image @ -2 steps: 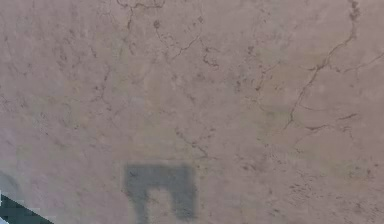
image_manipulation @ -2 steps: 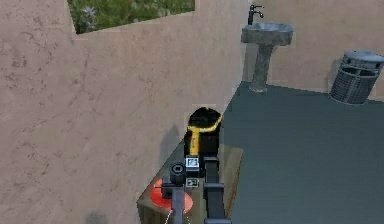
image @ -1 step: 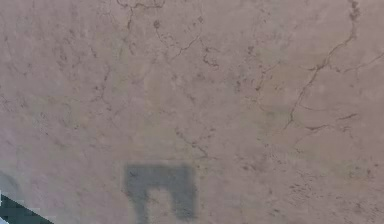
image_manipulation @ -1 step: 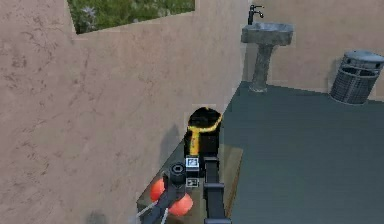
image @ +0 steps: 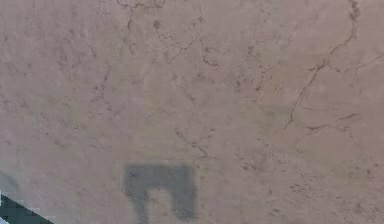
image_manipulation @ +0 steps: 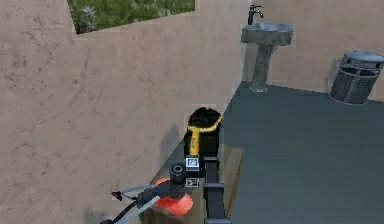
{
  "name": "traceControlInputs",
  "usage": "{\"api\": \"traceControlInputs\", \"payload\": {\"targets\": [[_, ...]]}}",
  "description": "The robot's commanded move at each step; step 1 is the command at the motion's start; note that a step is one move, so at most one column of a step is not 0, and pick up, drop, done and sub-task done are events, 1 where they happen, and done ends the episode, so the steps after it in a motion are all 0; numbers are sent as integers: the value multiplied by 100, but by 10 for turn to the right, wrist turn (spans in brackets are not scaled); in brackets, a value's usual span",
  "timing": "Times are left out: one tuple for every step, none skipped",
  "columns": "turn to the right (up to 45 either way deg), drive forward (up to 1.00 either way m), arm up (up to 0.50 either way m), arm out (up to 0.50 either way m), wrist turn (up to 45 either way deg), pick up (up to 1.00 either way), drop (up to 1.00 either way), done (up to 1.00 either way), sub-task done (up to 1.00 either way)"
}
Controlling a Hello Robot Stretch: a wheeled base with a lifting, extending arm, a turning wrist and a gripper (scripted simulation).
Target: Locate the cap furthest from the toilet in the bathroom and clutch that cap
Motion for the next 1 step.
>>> {"api": "traceControlInputs", "payload": {"targets": [[0, 0, 0, 0, 450, 0, 0, 0, 0]]}}
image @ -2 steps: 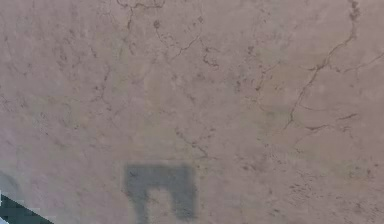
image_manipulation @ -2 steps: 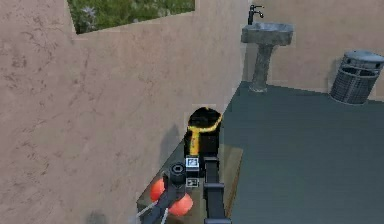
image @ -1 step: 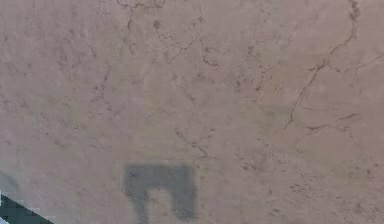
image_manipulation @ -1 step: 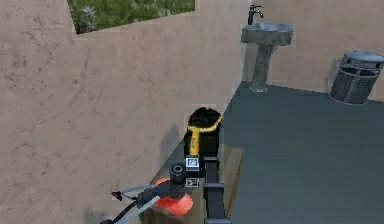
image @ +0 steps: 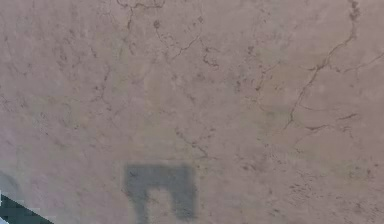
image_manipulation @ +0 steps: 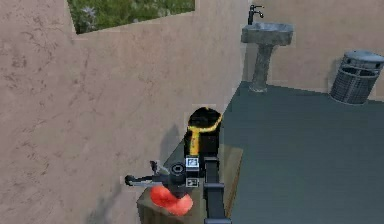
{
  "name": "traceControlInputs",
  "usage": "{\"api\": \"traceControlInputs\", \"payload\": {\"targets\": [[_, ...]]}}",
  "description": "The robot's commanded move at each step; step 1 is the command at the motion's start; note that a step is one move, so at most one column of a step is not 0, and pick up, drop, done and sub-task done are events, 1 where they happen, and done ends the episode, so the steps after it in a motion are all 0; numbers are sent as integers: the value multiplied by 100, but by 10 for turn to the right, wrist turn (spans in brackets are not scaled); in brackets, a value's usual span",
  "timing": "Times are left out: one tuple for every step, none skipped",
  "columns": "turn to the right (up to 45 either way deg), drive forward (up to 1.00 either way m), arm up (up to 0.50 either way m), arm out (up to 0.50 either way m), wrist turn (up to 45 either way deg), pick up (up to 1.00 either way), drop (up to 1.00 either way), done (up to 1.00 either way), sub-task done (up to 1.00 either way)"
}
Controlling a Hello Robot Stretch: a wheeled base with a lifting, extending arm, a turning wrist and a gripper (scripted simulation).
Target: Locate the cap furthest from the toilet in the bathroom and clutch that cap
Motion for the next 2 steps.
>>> {"api": "traceControlInputs", "payload": {"targets": [[0, 0, 0, 0, 390, 0, 0, 0, 0], [0, 0, -30, 0, 0, 0, 0, 0, 0]]}}
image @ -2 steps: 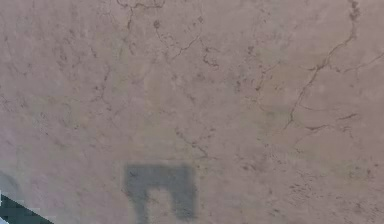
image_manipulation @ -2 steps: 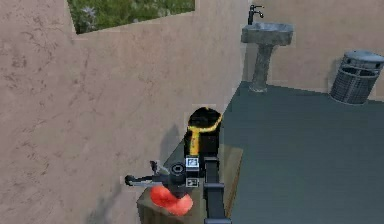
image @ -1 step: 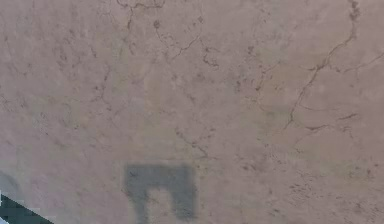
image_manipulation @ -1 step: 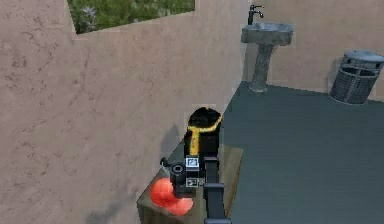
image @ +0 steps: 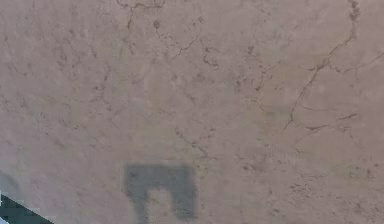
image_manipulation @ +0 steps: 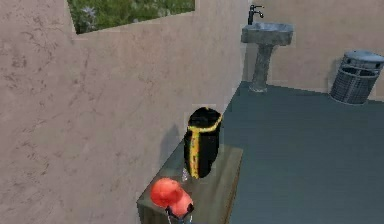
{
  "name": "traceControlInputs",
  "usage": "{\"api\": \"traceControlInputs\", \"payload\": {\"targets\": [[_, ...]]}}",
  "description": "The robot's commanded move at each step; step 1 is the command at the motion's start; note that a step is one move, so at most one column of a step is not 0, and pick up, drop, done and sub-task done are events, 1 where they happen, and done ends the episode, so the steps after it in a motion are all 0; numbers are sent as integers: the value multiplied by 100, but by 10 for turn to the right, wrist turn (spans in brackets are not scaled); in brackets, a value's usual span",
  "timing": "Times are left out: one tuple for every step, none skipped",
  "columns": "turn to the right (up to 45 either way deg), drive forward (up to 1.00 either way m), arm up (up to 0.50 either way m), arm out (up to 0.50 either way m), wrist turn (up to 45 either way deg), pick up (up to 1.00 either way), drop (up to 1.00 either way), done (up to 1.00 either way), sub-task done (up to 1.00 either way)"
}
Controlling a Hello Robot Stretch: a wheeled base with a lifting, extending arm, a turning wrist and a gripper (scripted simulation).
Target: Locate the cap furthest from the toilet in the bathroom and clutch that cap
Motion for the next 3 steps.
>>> {"api": "traceControlInputs", "payload": {"targets": [[0, 0, 0, 0, 0, 100, 0, 0, 0], [0, 0, 10, 0, 0, 0, 0, 0, 0], [0, 0, 0, 0, 0, 0, 0, 100, 0]]}}
